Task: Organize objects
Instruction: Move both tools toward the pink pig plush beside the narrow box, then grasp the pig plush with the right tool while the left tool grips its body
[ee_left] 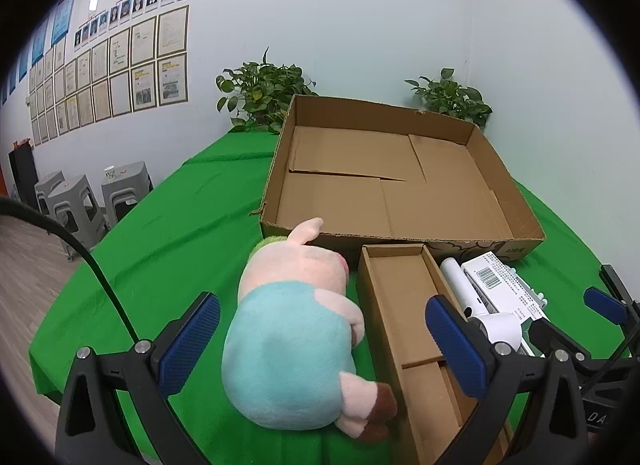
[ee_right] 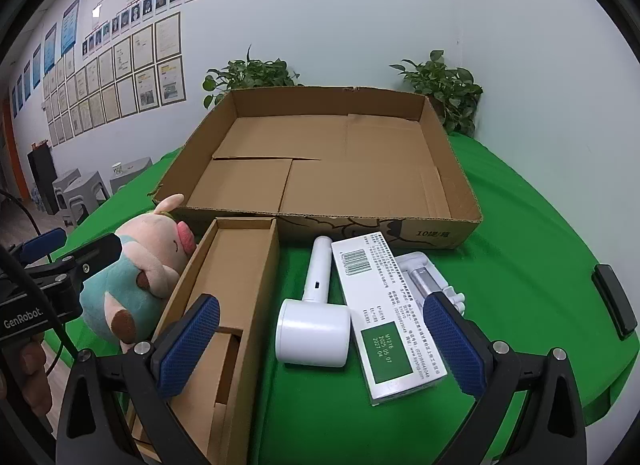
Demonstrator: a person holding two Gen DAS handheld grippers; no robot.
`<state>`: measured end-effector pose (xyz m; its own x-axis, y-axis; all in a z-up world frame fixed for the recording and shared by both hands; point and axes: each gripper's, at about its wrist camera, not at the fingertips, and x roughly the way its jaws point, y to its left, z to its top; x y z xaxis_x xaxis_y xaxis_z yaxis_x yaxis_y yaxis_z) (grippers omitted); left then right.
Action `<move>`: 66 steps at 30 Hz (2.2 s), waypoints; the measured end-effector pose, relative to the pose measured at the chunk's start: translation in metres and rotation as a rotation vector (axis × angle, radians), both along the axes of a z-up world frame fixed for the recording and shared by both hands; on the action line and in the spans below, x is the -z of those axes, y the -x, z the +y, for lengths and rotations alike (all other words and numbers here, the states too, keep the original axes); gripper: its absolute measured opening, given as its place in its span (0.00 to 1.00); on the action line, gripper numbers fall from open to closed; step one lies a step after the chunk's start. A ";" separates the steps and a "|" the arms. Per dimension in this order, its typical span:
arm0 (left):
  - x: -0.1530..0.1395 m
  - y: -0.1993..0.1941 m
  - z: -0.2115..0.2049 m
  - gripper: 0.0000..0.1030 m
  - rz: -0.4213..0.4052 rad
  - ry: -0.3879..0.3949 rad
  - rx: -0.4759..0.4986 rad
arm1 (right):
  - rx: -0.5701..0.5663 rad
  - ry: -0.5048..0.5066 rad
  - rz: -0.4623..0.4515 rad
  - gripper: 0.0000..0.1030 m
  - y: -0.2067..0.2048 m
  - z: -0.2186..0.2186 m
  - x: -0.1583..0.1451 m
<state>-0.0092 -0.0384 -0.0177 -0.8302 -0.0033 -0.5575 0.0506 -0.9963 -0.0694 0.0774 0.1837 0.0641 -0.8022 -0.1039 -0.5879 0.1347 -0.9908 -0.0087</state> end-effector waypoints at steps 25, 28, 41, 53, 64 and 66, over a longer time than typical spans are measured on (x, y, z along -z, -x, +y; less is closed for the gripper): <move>0.008 0.001 -0.025 0.99 -0.051 -0.064 0.025 | -0.058 -0.030 -0.013 1.00 0.005 -0.027 0.000; 0.007 0.002 -0.029 0.99 -0.050 -0.068 0.027 | -0.066 -0.036 -0.012 1.00 0.007 -0.030 0.000; 0.039 0.014 -0.052 0.99 -0.164 -0.142 0.059 | -0.294 -0.080 0.085 1.00 0.005 -0.068 -0.010; 0.058 0.006 -0.052 0.74 -0.185 -0.268 0.232 | -0.625 -0.118 0.214 1.00 -0.006 -0.124 -0.035; 0.061 -0.032 -0.073 0.66 -0.161 -0.329 0.210 | -0.768 -0.005 -0.077 1.00 0.051 -0.193 -0.018; 0.062 -0.037 -0.077 0.65 -0.158 -0.333 0.202 | -0.771 0.017 -0.161 1.00 0.061 -0.208 -0.010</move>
